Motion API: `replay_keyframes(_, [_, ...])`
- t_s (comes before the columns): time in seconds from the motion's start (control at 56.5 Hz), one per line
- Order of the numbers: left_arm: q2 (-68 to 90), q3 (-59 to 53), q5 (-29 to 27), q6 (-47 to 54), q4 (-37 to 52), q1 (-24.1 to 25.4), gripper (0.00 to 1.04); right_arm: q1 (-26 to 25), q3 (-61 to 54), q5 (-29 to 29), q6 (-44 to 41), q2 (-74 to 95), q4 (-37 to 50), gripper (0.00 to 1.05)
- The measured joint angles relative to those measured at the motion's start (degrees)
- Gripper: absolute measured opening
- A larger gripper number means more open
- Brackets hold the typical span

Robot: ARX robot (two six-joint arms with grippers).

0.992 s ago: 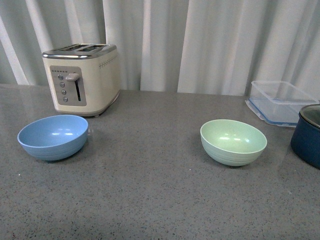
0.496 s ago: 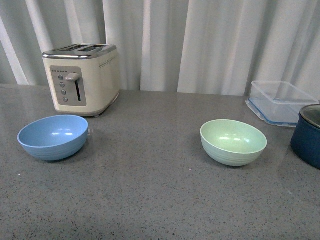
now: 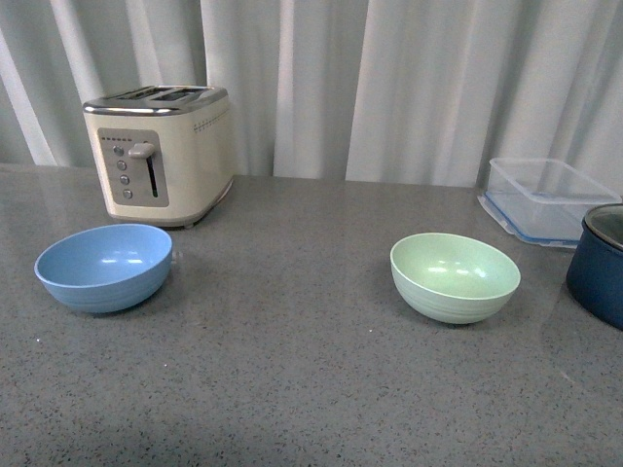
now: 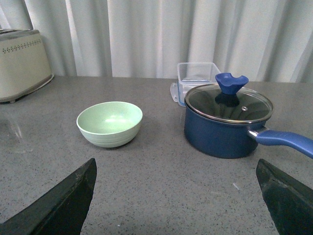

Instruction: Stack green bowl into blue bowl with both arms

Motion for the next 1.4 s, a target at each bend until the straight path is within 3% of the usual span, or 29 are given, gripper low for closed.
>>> replay_keyframes(0.301, [12.70, 12.02, 2.73, -2.23, 4.50, 2.93, 0.98, 0.00, 0.00, 0.02, 0.00, 0.00, 0.00, 0.95])
replay_keyframes(0.478, [23.98, 22.93, 0.17, -3.45, 0.48, 3.65, 0.98, 0.00, 0.00, 0.02, 0.00, 0.00, 0.00, 0.95])
replay_keyframes(0.779, [41.33, 38.45, 2.93, -8.15, -10.67, 3.74, 0.98, 0.00, 0.00, 0.02, 0.00, 0.00, 0.00, 0.95])
replay_keyframes(1.399, [76.59, 62.38, 3.48, -12.46, -20.79, -1.46, 0.98, 0.00, 0.00, 0.00, 0.00, 0.00, 0.00, 0.95])
